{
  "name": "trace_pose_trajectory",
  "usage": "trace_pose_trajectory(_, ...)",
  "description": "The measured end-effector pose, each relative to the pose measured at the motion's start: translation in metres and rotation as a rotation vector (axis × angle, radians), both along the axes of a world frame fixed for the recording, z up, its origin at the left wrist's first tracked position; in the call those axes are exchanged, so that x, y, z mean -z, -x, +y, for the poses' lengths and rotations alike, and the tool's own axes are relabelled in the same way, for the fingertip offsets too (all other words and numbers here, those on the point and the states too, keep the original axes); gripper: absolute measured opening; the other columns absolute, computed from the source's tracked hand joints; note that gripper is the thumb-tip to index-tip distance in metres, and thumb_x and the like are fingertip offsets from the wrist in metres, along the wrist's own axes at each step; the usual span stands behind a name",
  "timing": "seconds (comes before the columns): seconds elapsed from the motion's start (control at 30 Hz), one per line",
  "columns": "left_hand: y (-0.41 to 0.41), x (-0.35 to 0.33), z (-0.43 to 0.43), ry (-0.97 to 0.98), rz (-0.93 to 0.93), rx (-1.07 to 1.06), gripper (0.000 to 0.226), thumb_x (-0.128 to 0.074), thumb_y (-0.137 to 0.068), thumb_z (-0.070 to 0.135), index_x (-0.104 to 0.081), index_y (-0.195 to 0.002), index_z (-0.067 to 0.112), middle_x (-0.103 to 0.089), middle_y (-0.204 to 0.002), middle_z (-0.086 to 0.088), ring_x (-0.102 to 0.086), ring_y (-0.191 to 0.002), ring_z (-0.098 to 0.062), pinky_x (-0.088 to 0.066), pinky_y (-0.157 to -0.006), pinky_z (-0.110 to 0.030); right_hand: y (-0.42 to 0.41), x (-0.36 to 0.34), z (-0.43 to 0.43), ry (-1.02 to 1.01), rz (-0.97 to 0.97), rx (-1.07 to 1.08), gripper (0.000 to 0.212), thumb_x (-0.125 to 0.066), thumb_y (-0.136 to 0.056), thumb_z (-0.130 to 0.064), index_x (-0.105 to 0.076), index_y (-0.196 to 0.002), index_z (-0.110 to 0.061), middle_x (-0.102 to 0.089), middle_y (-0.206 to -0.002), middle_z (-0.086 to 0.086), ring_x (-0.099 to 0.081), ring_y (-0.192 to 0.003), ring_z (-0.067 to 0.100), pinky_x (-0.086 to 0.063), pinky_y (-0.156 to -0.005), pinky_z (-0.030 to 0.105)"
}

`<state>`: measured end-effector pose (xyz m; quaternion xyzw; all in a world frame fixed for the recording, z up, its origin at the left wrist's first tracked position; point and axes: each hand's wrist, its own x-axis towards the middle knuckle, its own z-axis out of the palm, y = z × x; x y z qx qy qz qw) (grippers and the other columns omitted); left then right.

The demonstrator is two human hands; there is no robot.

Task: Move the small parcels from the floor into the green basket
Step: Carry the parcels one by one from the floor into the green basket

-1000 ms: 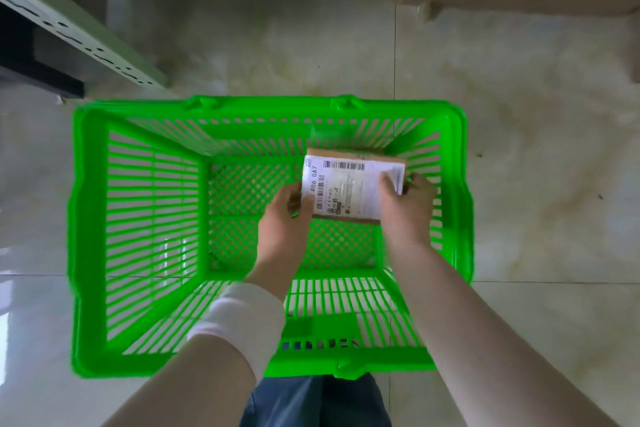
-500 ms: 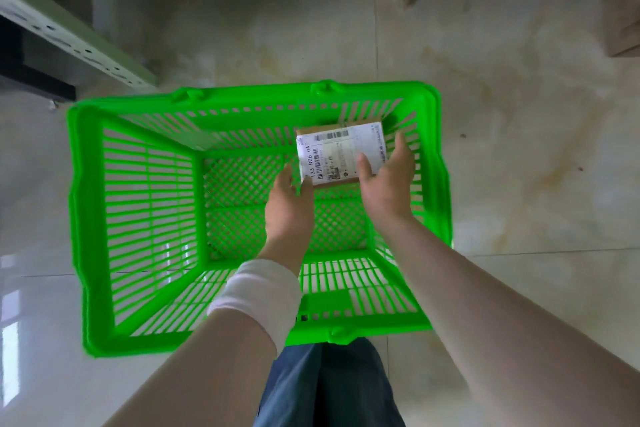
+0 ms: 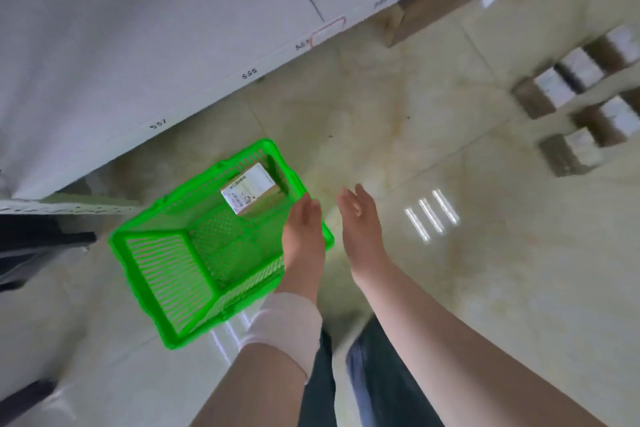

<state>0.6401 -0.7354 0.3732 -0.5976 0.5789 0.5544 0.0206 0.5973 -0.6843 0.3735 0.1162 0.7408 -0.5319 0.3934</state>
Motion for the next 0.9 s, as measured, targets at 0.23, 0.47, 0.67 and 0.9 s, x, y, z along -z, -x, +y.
trace_pose_trajectory(0.23,0.091,-0.031,0.146,-0.065,0.075,0.083,0.037,-0.043,-0.096,0.021,-0.052,-0.131,0.014,-0.055,-0.137,-0.005,-0.051,-0.126,-0.020,-0.032,-0.112,-0.033,0.095,-0.053,0.162,0.049,-0.066,0.234,0.052,-0.048,-0.095,-0.030,-0.035,-0.144,-0.017,-0.048,-0.129,-0.006,-0.043,-0.117,0.004,-0.028,-0.096,0.017)
trace_pose_trajectory(0.47,0.207,-0.027,0.302,-0.245,0.112,0.150,0.039,-0.044,-0.095,0.029,-0.050,-0.132,0.017,-0.052,-0.139,-0.001,-0.050,-0.127,-0.019,-0.033,-0.113,-0.037,0.198,-0.046,0.337,0.024,-0.064,0.445,0.045,-0.048,-0.095,-0.032,-0.044,-0.137,-0.017,-0.049,-0.140,-0.002,-0.046,-0.127,0.012,-0.040,-0.102,0.026)
trace_pose_trajectory(0.67,0.322,-0.048,0.386,-0.285,0.205,0.256,0.041,-0.039,-0.096,0.028,-0.045,-0.136,0.020,-0.048,-0.141,0.003,-0.045,-0.129,-0.015,-0.030,-0.109,-0.027,0.303,-0.055,0.424,0.046,-0.066,0.580,0.048,-0.048,-0.095,-0.033,-0.044,-0.138,-0.013,-0.047,-0.143,0.002,-0.044,-0.130,0.015,-0.030,-0.115,0.033)
trace_pose_trajectory(0.9,0.458,-0.054,0.473,-0.262,0.230,0.394,0.039,-0.040,-0.096,0.022,-0.047,-0.134,0.015,-0.049,-0.140,0.000,-0.047,-0.125,-0.013,-0.032,-0.108,-0.025,0.439,-0.069,0.515,0.031,-0.007,0.651,0.042,-0.048,-0.094,-0.036,-0.051,-0.131,-0.016,-0.054,-0.137,0.000,-0.048,-0.125,0.014,-0.035,-0.109,0.031)
